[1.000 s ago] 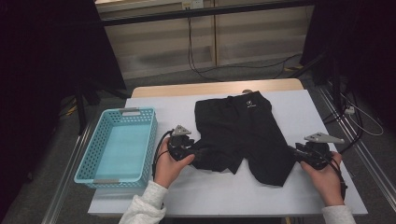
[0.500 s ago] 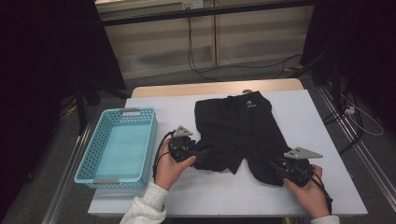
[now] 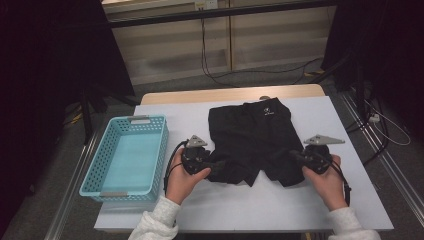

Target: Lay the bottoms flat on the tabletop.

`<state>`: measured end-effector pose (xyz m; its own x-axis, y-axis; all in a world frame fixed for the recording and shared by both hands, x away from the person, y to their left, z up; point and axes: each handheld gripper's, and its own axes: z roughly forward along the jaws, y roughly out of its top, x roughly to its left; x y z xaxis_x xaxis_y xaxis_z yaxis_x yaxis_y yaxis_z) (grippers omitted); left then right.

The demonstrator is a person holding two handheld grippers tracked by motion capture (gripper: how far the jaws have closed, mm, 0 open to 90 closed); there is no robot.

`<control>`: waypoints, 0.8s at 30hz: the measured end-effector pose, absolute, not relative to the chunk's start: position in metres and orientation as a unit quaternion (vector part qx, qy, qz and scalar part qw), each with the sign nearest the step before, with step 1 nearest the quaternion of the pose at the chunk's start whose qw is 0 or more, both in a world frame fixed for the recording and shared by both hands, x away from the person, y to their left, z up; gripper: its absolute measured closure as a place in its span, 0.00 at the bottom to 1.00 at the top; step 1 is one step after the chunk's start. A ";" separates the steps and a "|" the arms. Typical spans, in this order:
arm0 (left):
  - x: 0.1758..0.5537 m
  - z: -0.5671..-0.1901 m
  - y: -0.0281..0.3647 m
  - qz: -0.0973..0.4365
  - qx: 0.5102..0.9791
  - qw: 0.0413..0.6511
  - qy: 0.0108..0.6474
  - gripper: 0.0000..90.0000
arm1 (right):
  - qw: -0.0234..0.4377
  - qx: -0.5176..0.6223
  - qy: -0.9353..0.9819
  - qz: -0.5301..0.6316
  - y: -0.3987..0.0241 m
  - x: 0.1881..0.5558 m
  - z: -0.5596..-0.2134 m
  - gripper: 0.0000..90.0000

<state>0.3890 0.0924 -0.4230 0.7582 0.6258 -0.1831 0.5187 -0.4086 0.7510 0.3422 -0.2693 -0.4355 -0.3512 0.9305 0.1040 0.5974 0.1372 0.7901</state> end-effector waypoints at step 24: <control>0.389 -0.427 0.087 0.062 0.838 0.419 0.343 0.28 | 0.256 0.536 0.711 0.376 -0.282 0.325 -0.428 0.40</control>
